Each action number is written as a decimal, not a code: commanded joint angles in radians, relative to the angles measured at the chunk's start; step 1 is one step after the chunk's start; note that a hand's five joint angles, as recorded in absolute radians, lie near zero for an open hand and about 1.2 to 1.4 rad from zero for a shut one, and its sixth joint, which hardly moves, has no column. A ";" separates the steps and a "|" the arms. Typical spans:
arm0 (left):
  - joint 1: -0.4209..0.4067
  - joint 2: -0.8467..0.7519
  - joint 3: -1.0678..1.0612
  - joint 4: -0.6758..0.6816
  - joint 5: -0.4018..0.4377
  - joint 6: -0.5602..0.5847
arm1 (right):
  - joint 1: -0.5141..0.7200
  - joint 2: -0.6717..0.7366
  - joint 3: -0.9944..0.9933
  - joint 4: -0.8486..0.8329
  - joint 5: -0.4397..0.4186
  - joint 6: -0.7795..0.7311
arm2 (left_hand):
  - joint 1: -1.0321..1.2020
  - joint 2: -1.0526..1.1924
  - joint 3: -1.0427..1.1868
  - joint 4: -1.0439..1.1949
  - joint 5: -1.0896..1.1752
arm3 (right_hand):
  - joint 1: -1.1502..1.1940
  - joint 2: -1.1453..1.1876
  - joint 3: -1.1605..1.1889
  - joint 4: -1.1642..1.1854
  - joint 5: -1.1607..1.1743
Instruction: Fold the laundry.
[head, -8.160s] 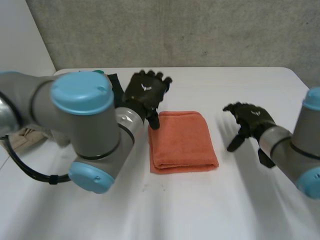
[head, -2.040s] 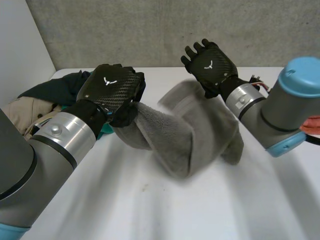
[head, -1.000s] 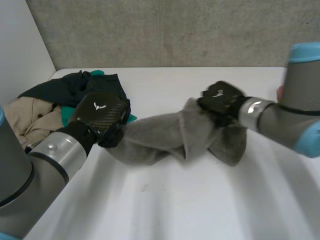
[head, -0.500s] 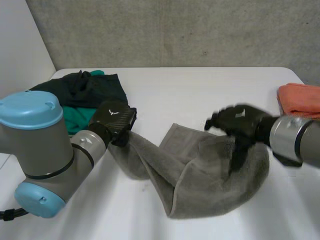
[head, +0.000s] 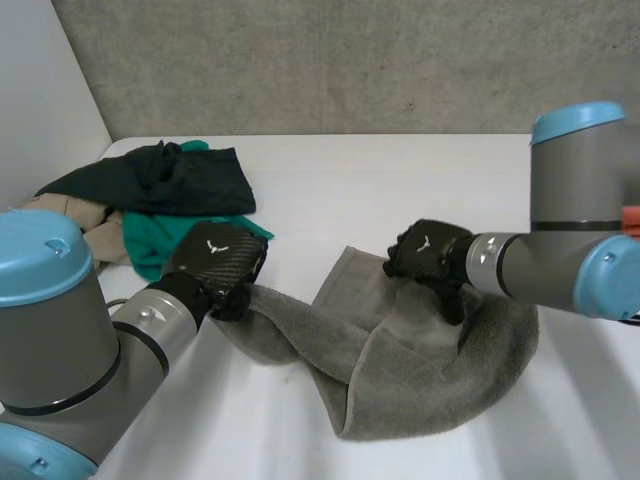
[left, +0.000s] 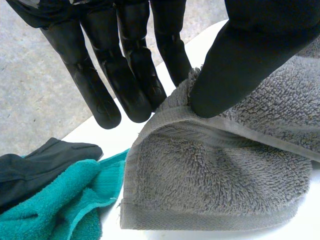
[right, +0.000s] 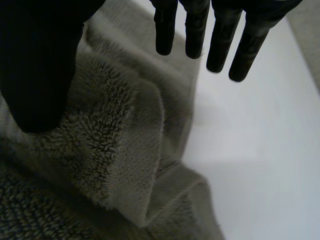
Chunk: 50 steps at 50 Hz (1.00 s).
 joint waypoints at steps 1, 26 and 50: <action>0.010 -0.020 0.026 0.006 0.001 0.002 | 0.005 0.067 -0.008 0.003 0.083 -0.021 | 0.266 0.200 0.204 0.194 0.239 | 0.681 0.623 0.661 0.649 0.648; 0.082 -0.456 1.030 0.313 -0.147 0.267 | -0.145 -0.178 -0.185 -1.124 0.281 0.352 | 0.266 0.200 0.204 0.194 0.239 | 1.148 1.090 1.128 1.116 1.115; 0.074 -0.434 0.430 0.422 -0.126 0.250 | -0.290 -0.153 0.368 -1.084 0.091 0.540 | 0.266 0.200 0.204 0.194 0.239 | 1.148 1.090 1.128 1.116 1.115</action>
